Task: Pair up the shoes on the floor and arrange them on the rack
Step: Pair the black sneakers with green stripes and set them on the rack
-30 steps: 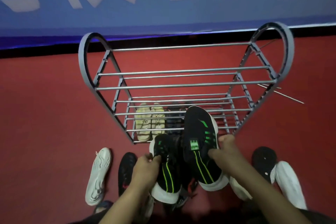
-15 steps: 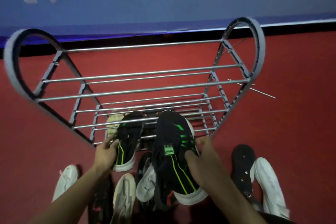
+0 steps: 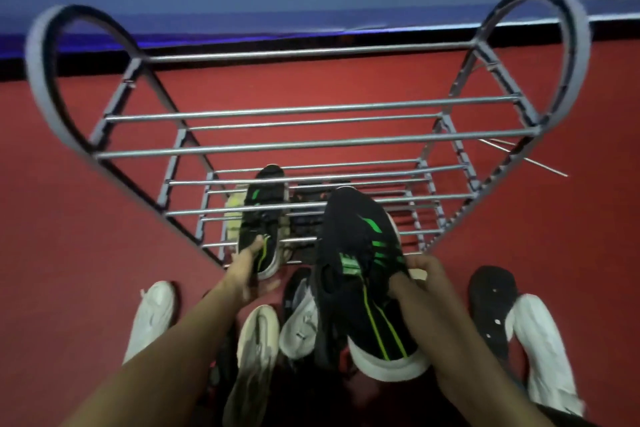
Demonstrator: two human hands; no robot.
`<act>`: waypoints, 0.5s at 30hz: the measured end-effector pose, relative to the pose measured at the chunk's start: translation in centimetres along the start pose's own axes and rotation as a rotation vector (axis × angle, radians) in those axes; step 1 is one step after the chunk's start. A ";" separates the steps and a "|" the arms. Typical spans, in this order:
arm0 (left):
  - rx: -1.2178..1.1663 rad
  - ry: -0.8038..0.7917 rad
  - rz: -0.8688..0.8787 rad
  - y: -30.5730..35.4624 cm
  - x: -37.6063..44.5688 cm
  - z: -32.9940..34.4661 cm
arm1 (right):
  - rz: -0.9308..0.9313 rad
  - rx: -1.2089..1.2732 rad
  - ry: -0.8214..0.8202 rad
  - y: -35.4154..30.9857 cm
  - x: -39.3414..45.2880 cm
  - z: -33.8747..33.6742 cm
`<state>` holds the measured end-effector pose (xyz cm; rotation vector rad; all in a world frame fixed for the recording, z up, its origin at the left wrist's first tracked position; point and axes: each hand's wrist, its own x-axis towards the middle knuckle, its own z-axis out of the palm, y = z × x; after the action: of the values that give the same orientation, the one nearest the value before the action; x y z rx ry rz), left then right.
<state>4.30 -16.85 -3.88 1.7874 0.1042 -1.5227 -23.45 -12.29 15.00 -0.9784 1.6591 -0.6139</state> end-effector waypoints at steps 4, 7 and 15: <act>0.045 0.283 0.268 1.2 0.8 -0.3 | 0.020 0.020 0.006 0.6 -0.6 1.2; 0.008 0.334 0.467 3.5 0.8 -1.4 | 0.054 0.070 0.013 1.1 -1.0 1.8; -0.212 0.331 0.324 2.3 3.4 -4.0 | 0.125 0.043 -0.032 3.4 -1.5 3.4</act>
<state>9.71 -17.49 -5.78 1.7700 0.1260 -0.9470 -21.06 -8.98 12.01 -0.8425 1.6588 -0.5452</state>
